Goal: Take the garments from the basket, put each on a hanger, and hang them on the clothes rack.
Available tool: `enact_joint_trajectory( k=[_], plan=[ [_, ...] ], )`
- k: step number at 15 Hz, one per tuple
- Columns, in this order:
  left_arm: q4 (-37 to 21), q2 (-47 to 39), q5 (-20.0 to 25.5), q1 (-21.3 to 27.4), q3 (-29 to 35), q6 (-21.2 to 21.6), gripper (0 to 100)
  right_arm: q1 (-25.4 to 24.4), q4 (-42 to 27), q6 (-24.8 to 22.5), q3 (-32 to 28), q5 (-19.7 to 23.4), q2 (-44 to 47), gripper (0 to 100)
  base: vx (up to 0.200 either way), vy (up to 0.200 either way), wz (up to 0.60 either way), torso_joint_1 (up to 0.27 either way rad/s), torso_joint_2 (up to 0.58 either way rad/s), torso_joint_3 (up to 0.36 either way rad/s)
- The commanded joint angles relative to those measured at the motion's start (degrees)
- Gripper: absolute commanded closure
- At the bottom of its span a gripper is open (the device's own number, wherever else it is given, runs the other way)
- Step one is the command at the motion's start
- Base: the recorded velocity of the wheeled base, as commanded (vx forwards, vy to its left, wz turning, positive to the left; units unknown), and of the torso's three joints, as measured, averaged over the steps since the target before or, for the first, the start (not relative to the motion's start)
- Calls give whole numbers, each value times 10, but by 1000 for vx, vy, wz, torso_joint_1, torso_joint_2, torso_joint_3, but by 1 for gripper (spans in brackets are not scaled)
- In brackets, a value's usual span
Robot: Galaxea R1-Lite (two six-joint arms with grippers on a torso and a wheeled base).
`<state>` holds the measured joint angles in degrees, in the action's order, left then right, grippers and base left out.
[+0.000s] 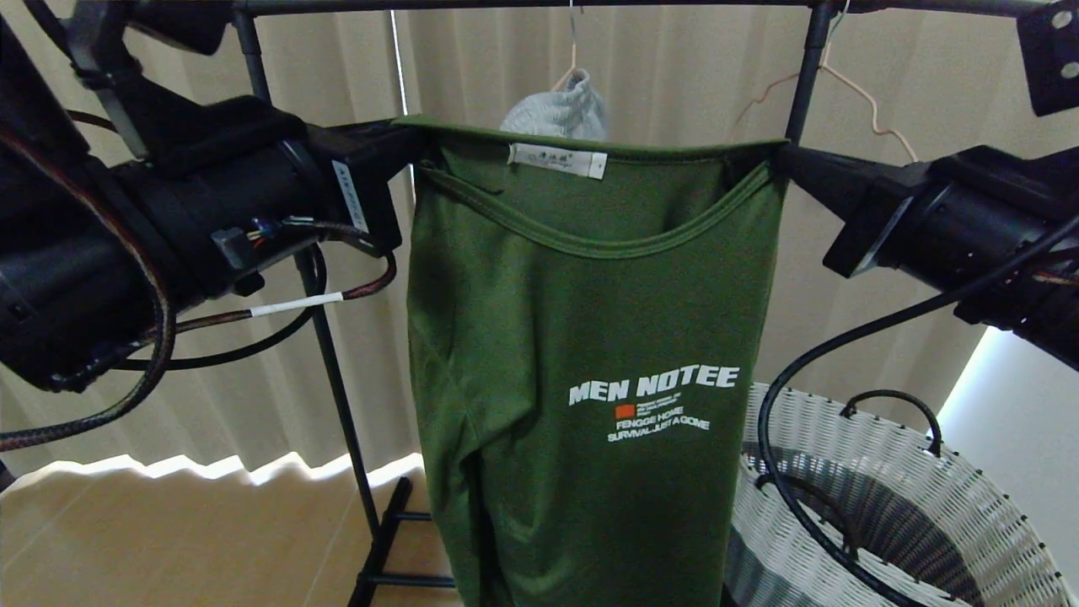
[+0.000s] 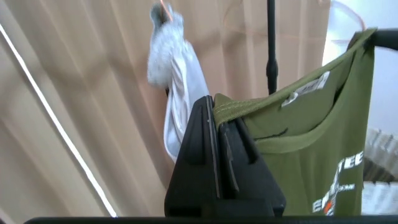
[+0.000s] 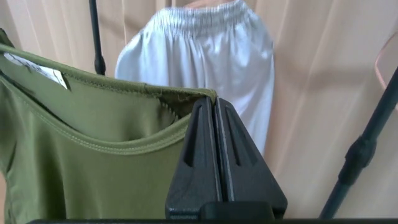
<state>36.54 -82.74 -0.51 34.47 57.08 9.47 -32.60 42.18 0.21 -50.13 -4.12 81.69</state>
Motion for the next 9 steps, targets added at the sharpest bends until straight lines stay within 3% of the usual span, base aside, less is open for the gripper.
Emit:
enact_joint_trajectory(
  k=[1, 7, 9],
  plan=[
    [1, -2, 1, 0, 9, 0, 100, 0, 0, 1, -23, 1, 3, 100, 0, 0, 0, 0, 0, 0],
    [0, -21, 1, -3, 6, 2, 100, 0, -1, 2, 0, 2, -36, 100, 0, 0, 0, 0, 0, 0],
    [1, -74, -1, -9, 45, 0, 100, 0, -8, 2, 19, 16, -76, 100, 0, 0, 0, 0, 0, 0]
  ],
)
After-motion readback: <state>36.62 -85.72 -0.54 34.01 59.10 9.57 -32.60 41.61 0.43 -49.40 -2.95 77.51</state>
